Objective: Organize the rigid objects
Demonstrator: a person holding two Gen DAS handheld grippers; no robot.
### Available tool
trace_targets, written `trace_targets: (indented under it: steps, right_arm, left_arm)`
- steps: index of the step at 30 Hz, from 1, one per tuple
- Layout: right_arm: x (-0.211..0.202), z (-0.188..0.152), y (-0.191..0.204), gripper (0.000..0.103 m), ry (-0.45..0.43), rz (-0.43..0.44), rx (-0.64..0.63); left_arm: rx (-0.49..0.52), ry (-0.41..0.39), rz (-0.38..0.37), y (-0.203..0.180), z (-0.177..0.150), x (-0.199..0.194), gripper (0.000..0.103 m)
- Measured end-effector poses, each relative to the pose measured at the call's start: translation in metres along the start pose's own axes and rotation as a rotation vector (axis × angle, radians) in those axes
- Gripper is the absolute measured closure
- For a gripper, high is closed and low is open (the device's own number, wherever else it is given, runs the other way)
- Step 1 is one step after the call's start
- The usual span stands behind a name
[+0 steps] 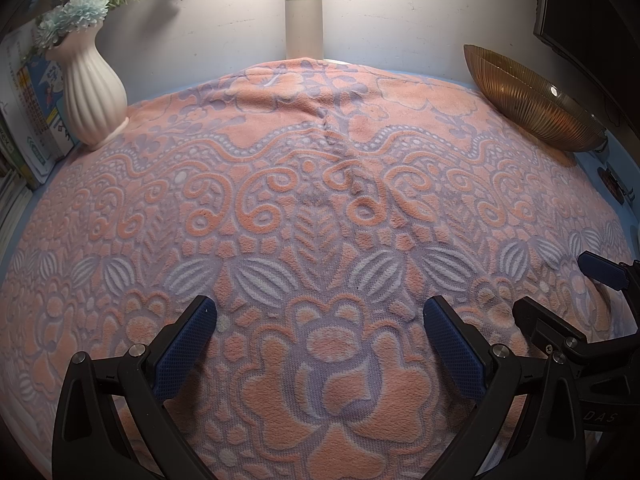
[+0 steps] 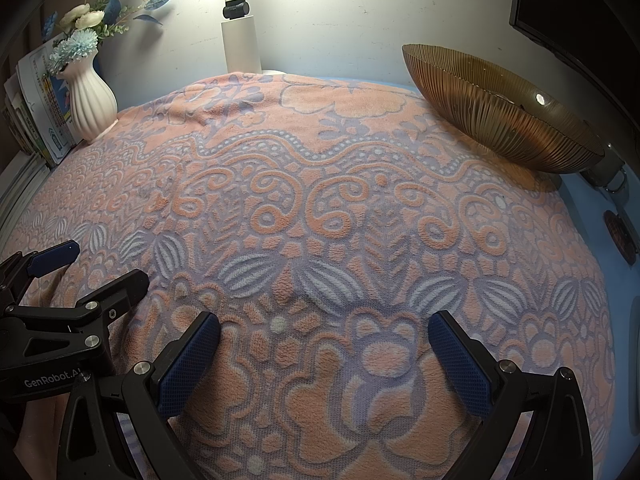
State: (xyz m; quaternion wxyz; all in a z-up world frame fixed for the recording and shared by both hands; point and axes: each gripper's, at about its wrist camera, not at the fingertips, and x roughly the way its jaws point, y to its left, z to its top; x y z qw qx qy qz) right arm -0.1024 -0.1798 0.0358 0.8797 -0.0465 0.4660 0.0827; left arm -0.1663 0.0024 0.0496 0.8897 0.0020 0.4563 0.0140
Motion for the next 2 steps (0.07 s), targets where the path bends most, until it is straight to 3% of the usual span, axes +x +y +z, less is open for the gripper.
trace_targets:
  steps: [2]
  right_arm:
    - [0.0,0.0,-0.0001,0.0,0.0,0.0,0.0]
  left_arm:
    - [0.0,0.0,0.0,0.0001,-0.0017,-0.0001,0.0]
